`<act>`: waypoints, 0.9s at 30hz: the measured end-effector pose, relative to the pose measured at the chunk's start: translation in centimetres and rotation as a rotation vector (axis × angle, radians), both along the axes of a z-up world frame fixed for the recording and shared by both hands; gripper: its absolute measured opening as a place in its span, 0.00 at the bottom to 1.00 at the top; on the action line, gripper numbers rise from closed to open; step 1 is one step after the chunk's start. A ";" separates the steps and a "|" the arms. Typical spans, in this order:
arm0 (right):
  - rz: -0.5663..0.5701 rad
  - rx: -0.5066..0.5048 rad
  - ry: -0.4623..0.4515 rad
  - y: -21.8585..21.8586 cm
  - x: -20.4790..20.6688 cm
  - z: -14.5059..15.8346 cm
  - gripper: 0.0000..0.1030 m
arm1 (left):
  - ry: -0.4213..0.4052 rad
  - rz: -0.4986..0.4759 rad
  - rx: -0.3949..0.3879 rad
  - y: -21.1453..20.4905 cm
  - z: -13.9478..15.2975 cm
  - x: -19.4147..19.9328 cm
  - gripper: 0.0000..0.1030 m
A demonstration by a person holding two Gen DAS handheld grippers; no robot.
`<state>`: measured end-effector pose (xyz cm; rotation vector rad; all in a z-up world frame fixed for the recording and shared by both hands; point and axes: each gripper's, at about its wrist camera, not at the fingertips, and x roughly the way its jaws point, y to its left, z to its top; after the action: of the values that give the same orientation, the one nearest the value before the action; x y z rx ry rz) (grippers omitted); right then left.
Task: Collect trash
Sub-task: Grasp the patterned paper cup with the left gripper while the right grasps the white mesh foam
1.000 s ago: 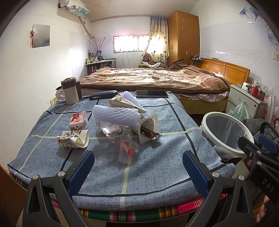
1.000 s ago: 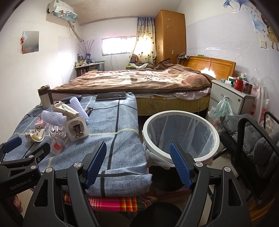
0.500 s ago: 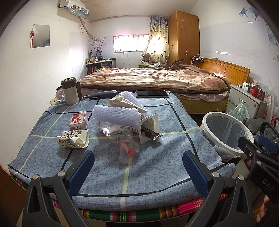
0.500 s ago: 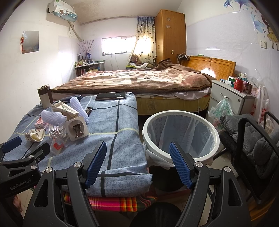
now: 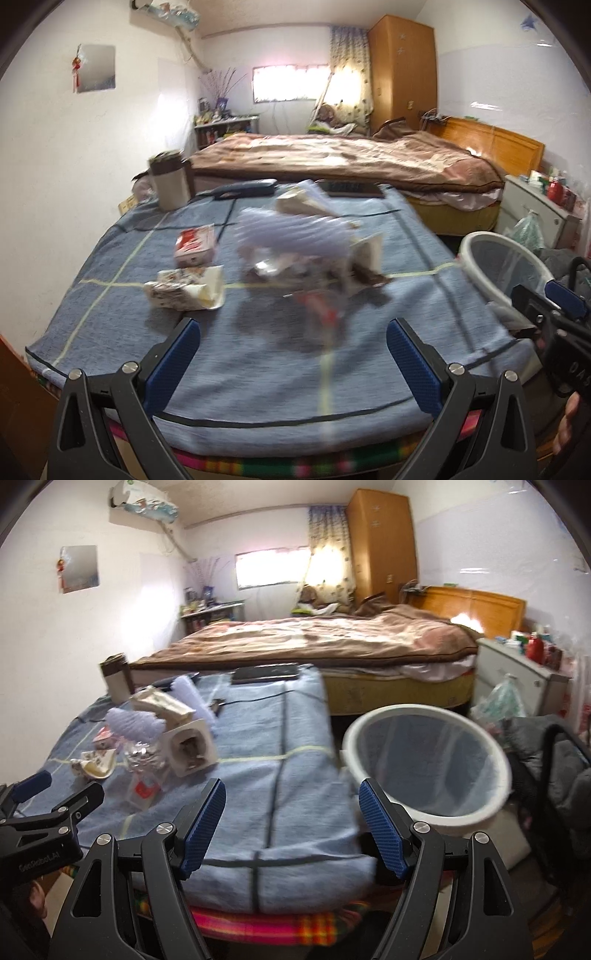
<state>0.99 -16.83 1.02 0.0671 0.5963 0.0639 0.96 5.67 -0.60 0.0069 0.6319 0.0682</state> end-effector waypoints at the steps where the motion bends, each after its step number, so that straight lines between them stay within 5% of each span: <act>1: 0.019 0.010 0.000 0.3 0.1 -0.1 0.74 | 0.000 0.022 -0.002 1.0 -0.2 0.2 0.99; 11: 0.165 0.044 0.038 4.7 3.4 -1.0 0.74 | 0.028 0.159 -0.008 8.6 -1.1 2.0 0.99; 27: 0.405 0.005 -0.007 11.5 7.9 0.6 0.74 | 0.087 0.134 -0.098 13.7 -1.9 5.6 0.99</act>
<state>8.88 -5.31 1.60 -0.0496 0.5963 0.4584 6.59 19.39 -2.49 -0.1275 0.7216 0.1670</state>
